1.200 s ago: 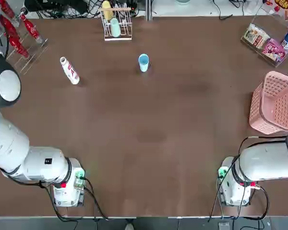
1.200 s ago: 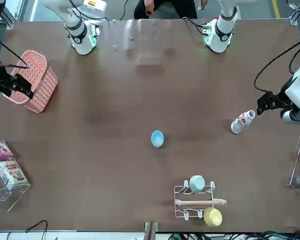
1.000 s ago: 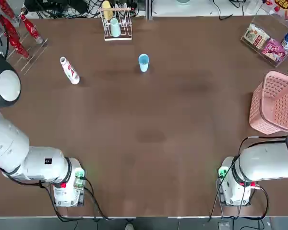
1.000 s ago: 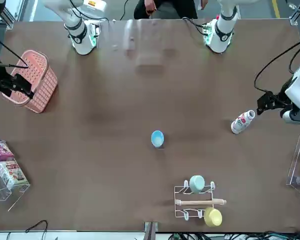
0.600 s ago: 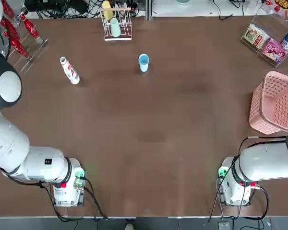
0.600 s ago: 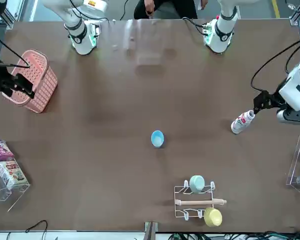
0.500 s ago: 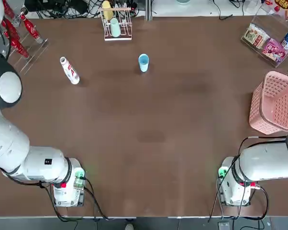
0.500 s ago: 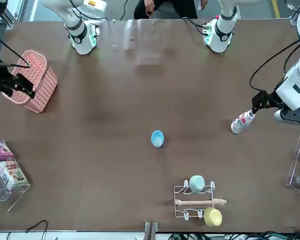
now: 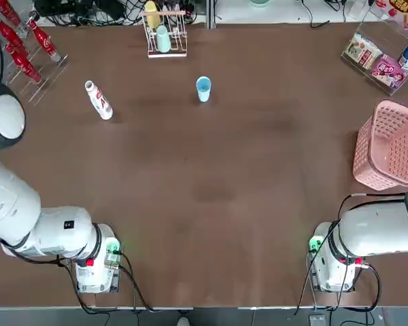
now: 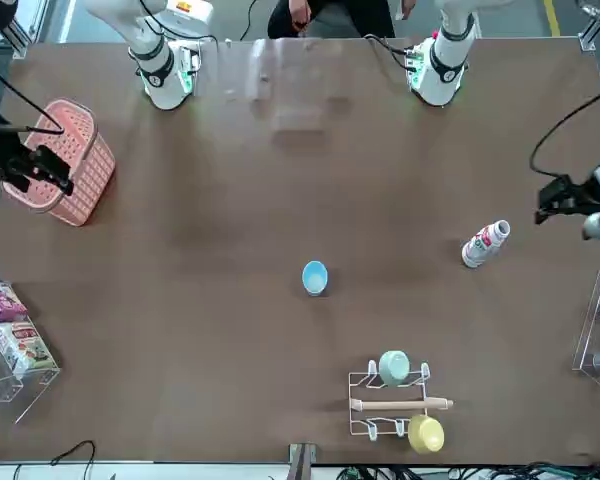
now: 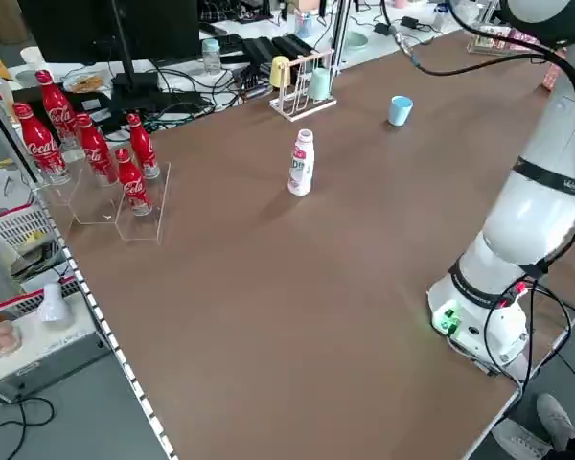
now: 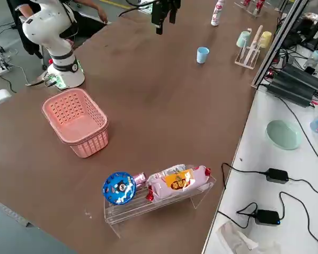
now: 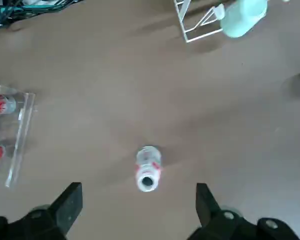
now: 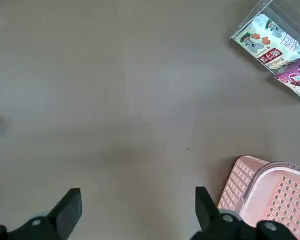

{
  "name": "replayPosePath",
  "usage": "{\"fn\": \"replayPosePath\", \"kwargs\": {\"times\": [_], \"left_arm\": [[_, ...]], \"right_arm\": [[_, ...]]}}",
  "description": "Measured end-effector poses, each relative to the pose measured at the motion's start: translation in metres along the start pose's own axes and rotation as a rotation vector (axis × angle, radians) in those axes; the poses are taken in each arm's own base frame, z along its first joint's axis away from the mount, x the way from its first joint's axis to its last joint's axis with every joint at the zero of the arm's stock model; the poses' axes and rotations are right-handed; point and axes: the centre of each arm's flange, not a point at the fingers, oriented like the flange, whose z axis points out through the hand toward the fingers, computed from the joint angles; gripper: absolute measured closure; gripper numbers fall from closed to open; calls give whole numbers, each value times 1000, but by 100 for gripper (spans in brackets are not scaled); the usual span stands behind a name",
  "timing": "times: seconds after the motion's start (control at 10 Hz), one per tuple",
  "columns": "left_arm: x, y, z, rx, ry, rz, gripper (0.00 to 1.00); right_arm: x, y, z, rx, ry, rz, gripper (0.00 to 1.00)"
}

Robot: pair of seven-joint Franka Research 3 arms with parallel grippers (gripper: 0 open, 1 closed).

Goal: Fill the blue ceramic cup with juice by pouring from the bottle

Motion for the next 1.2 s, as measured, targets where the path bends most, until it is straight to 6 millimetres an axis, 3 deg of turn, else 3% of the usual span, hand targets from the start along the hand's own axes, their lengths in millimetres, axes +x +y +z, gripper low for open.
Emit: {"fn": "replayPosePath", "kwargs": {"times": [0.2,0.5,0.6,0.8,1.0,1.2], "left_arm": [[-29,-57,-2,-68,49,96,0],[-66,-125,17,-187,143,282,0],[-73,-137,25,-217,160,349,0],[-84,-157,47,-296,224,423,0],[-96,-177,81,-407,293,485,0],[-118,-193,125,-518,377,561,0]], "right_arm": [[-1,-11,-1,12,1,-44,0],[1,-55,3,159,49,-362,0],[11,-66,18,218,89,-452,0],[37,-101,82,300,217,-685,0],[54,-140,144,338,300,-859,0],[66,-165,180,373,393,-1003,0]]}}
